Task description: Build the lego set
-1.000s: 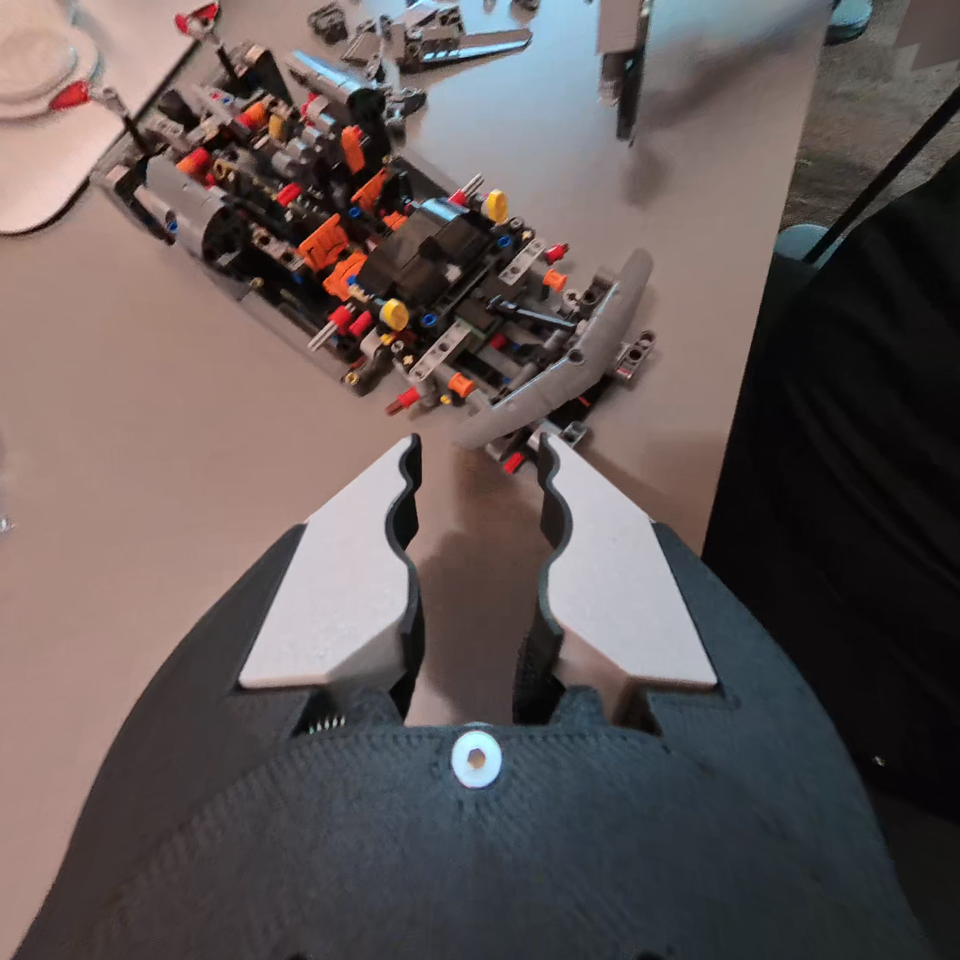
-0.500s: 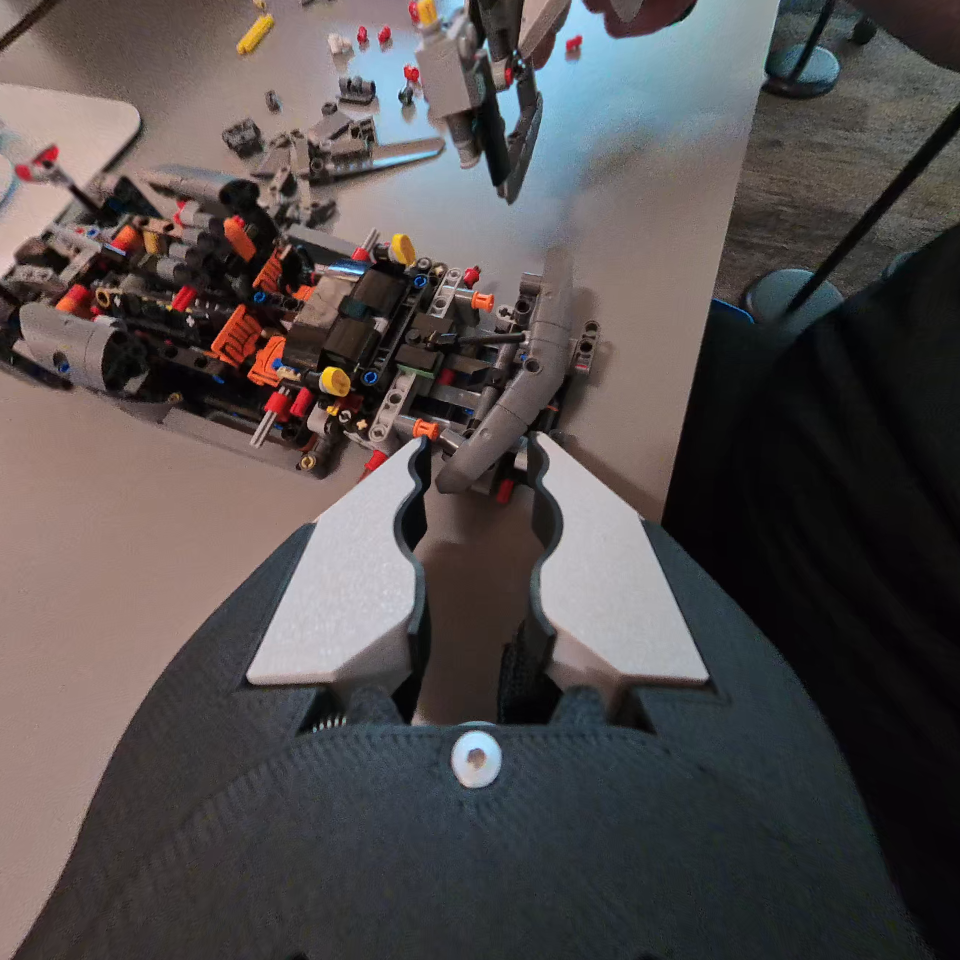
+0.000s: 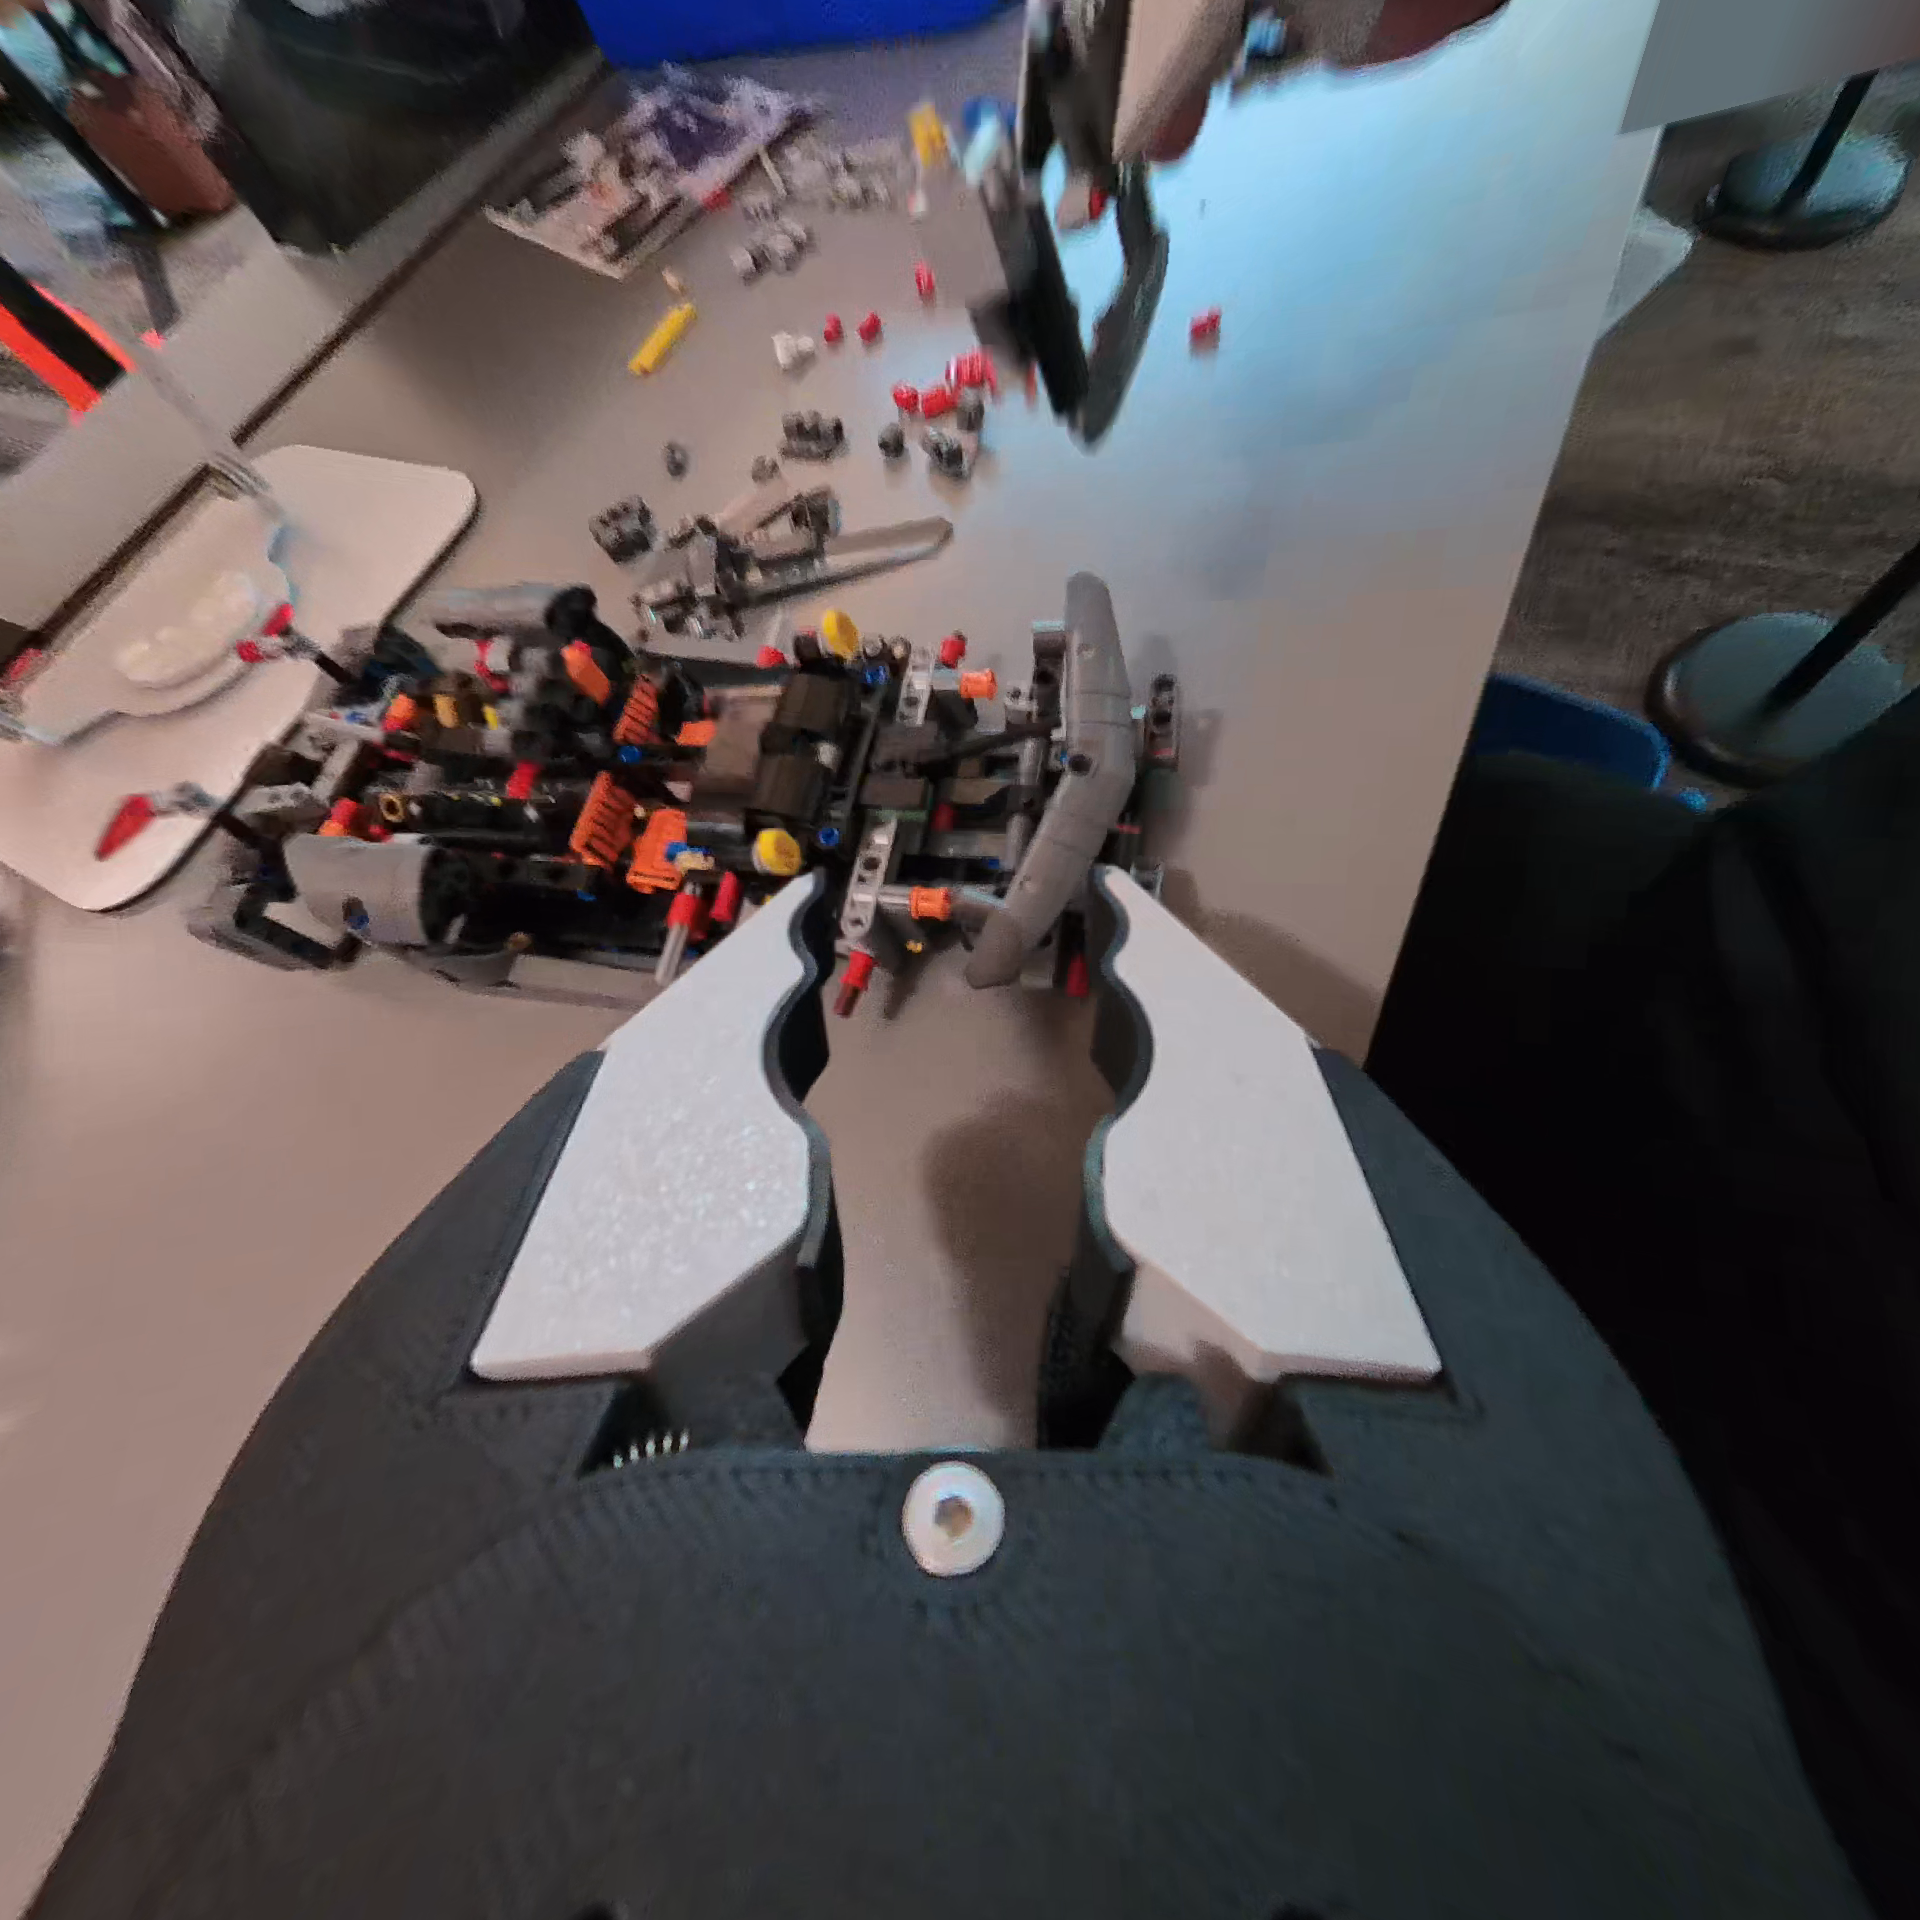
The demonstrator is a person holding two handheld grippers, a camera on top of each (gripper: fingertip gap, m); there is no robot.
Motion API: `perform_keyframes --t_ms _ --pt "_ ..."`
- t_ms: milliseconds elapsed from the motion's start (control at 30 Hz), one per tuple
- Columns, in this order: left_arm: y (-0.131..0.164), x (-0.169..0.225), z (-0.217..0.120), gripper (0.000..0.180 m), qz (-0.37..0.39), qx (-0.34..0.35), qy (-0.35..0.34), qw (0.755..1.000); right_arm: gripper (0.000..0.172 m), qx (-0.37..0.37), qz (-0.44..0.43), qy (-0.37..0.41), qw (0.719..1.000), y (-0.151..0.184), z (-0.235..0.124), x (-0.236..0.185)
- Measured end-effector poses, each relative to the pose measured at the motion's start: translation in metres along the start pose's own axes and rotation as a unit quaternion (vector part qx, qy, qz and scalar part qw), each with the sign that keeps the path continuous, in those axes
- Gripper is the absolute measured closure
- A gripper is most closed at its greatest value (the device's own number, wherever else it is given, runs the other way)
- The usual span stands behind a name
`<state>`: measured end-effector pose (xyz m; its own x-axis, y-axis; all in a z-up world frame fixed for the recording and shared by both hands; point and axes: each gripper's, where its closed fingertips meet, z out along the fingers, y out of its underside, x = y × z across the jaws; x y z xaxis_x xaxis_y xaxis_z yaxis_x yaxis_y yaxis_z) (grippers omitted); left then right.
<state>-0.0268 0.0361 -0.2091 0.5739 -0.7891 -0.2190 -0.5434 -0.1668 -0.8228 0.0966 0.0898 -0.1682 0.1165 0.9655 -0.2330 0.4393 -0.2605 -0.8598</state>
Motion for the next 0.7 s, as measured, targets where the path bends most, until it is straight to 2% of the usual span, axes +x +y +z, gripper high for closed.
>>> perform_keyframes --t_ms 33,200,267,500,533,633,700 --pt "-0.01 -0.001 -0.006 0.133 -0.01 0.019 0.005 1.0 0.154 -0.004 -0.013 -0.001 1.0 -0.003 0.003 -0.002" --pt "-0.059 -0.002 -0.009 0.128 -0.09 0.14 0.061 0.984 0.154 -0.013 -0.048 -0.033 0.998 -0.021 0.029 -0.023" --pt "-0.061 -0.002 -0.003 0.13 -0.12 0.149 0.087 0.978 0.154 -0.02 -0.057 -0.048 0.997 -0.025 0.04 -0.031" --pt "-0.058 0.003 0.002 0.164 -0.17 0.169 0.143 0.96 0.154 -0.02 -0.05 -0.062 0.997 -0.031 0.059 -0.039" --pt "-0.056 0.001 0.003 0.164 -0.177 0.166 0.142 0.96 0.153 -0.018 -0.052 -0.054 0.997 -0.032 0.06 -0.037" --pt "-0.055 -0.01 0.001 0.166 -0.224 0.176 0.144 0.948 0.121 0.003 -0.09 0.02 0.996 -0.042 0.055 -0.022" --pt "-0.055 -0.017 -0.001 0.165 -0.266 0.178 0.163 0.933 0.126 0.018 -0.211 0.111 0.971 -0.052 0.04 -0.016"
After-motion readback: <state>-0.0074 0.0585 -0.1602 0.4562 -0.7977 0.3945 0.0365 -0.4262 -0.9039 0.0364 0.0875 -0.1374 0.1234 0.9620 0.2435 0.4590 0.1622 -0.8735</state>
